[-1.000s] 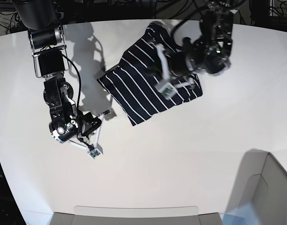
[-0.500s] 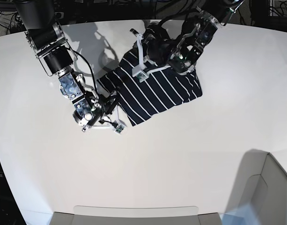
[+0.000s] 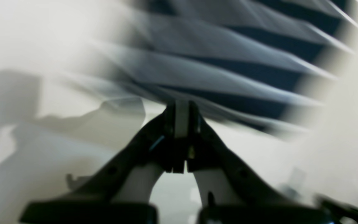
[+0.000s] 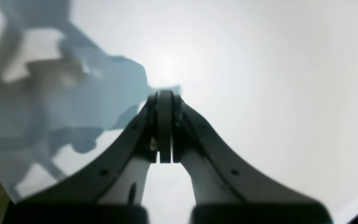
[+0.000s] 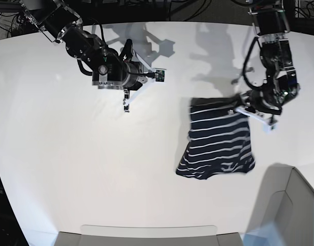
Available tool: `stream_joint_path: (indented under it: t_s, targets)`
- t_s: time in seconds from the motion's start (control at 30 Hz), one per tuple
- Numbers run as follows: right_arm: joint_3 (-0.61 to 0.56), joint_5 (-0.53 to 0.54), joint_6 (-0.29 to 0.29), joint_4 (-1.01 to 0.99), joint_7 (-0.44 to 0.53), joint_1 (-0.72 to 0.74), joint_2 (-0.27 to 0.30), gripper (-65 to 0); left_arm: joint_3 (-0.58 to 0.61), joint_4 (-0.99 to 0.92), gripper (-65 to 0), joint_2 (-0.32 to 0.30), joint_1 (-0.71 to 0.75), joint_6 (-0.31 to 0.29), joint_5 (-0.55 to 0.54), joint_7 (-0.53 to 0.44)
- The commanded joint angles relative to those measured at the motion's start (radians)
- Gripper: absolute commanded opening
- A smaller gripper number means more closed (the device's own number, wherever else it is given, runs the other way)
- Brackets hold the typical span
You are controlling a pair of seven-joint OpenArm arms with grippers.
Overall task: Fold the T-shirt properly
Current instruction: 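Lower the bundle onto the table and open the left gripper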
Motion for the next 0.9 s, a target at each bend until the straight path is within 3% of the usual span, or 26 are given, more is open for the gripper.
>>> stream_joint_path:
  t_s: [0.0, 0.2, 0.3, 0.47, 0.67, 0.87]
  targets:
    - [0.004, -0.021, 0.003, 0.022, 0.001, -0.005, 0.0, -65.0, 0.0, 0.036, -65.0, -0.01, -0.017, 0.002, -0.01, 0.012]
    - [0.057, -0.146, 0.003, 0.032, 0.001, -0.071, -0.016, -65.0, -0.004, 0.056, -65.0, 0.016, -0.006, -0.001, -0.008, 0.012]
    - [0.227, -0.169, 0.004, 0.079, 0.001, -0.133, -0.06, -65.0, -0.041, 0.058, -65.0, 0.034, -0.006, -0.003, -0.008, 0.008]
    - [0.42, -0.164, 0.009, 0.187, 0.002, -0.219, -0.106, -65.0, -0.063, 0.092, -65.0, 0.03, -0.015, -0.007, -0.008, -0.138]
    - [0.485, -0.163, 0.01, 0.2, 0.01, -0.321, -0.111, -65.0, -0.063, 0.0, -65.0, 0.033, -0.129, -0.187, -0.004, -0.216]
    - [0.566, -0.161, 0.01, 0.2, 0.012, -0.402, -0.118, -65.0, -0.06, -0.258, -65.0, 0.028, -0.175, -0.204, -0.004, -0.291]
